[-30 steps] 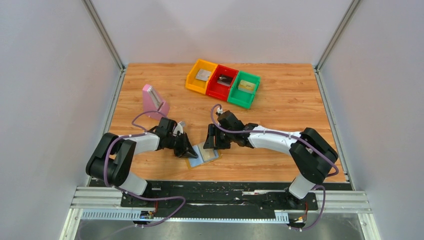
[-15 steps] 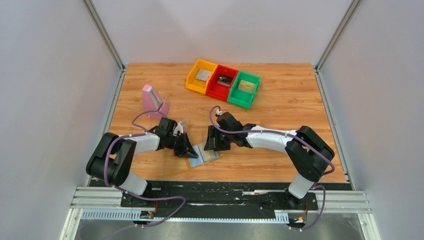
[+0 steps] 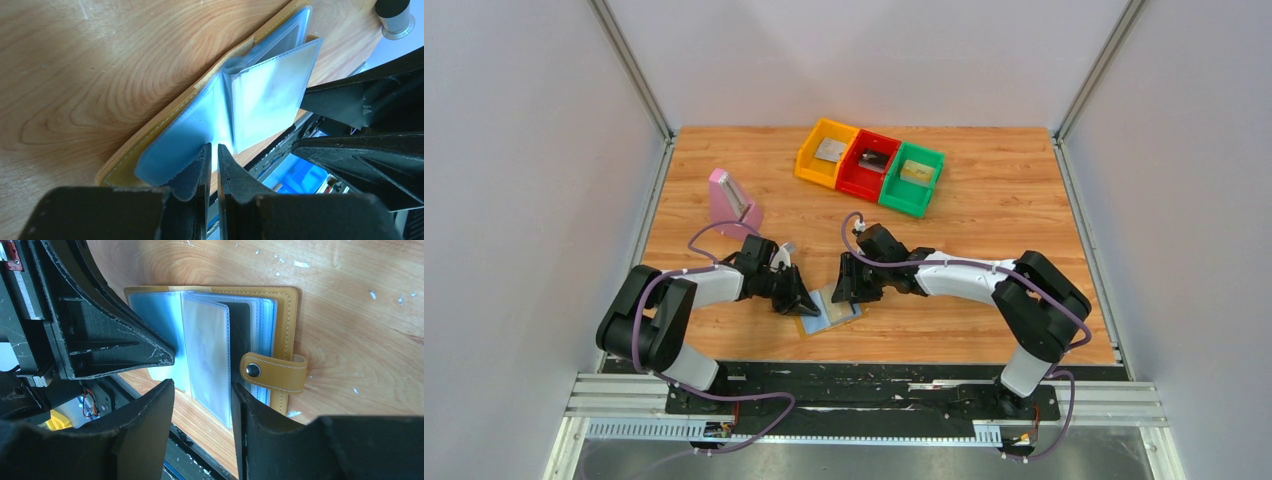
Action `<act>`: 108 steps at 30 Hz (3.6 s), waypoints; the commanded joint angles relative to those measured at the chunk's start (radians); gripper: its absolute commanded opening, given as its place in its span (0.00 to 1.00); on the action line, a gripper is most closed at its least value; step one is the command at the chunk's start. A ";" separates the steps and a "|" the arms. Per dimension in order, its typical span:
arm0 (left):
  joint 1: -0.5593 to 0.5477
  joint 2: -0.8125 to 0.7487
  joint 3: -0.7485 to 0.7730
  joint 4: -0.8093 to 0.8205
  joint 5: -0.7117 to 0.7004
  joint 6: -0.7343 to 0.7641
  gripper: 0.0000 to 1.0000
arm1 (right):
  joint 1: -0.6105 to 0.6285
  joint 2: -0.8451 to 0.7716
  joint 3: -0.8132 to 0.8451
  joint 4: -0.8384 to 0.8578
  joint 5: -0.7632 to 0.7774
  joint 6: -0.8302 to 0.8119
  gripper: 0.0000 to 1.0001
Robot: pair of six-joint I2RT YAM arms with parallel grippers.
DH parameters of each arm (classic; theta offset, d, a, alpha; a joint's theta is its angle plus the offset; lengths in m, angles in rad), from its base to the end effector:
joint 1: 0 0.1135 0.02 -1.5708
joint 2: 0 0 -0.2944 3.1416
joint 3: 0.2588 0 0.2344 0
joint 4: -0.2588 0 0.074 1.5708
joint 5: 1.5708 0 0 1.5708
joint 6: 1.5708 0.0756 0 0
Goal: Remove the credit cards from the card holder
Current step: Remove the credit card from the card holder.
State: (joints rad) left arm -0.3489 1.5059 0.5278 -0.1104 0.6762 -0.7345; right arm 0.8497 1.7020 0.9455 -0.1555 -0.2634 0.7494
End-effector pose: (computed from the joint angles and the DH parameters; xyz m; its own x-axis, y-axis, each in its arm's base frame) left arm 0.2083 -0.1261 0.1350 -0.9794 -0.1999 0.0274 -0.1576 0.6733 -0.7224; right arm 0.2192 0.2792 0.1772 -0.9479 -0.0821 -0.3079 -0.2523 0.7836 0.5677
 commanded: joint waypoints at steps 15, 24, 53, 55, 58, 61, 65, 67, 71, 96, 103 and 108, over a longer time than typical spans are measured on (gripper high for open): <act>-0.003 -0.054 0.063 -0.079 -0.068 0.042 0.17 | 0.010 -0.040 -0.004 0.084 -0.077 0.007 0.41; 0.021 -0.136 0.093 -0.158 -0.107 0.040 0.17 | 0.040 -0.036 0.010 0.099 -0.094 0.023 0.41; 0.098 -0.312 0.141 -0.306 -0.189 0.059 0.20 | 0.075 0.025 0.081 0.105 -0.200 -0.028 0.57; 0.097 -0.312 0.137 -0.298 -0.168 0.057 0.20 | 0.073 0.022 0.078 0.104 -0.195 -0.024 0.56; 0.098 -0.305 0.128 -0.286 -0.149 0.052 0.20 | 0.068 0.016 0.073 0.102 -0.180 -0.021 0.54; 0.097 -0.304 0.106 -0.270 -0.141 0.049 0.20 | 0.062 0.013 0.068 0.094 -0.146 -0.019 0.51; 0.098 -0.282 0.078 -0.261 -0.144 0.052 0.19 | 0.051 0.022 0.068 0.085 -0.101 -0.019 0.46; 0.098 -0.269 0.065 -0.260 -0.156 0.054 0.18 | 0.047 0.029 0.072 0.082 -0.089 -0.023 0.42; 0.098 -0.226 0.051 -0.256 -0.168 0.065 0.16 | 0.043 0.052 0.086 0.080 -0.082 -0.027 0.39; 0.098 -0.118 0.007 -0.190 -0.188 0.074 0.14 | 0.044 0.166 0.107 0.098 -0.089 -0.009 0.37; 0.097 -0.118 0.007 -0.188 -0.188 0.076 0.13 | 0.044 0.171 0.100 0.125 -0.117 -0.001 0.34; 0.097 -0.119 0.008 -0.186 -0.186 0.076 0.13 | 0.042 0.175 0.090 0.145 -0.138 0.007 0.32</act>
State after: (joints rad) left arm -0.2546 1.3842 0.5385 -0.3126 0.5110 -0.6823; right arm 0.8932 1.8633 1.0286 -0.0647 -0.3786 0.7433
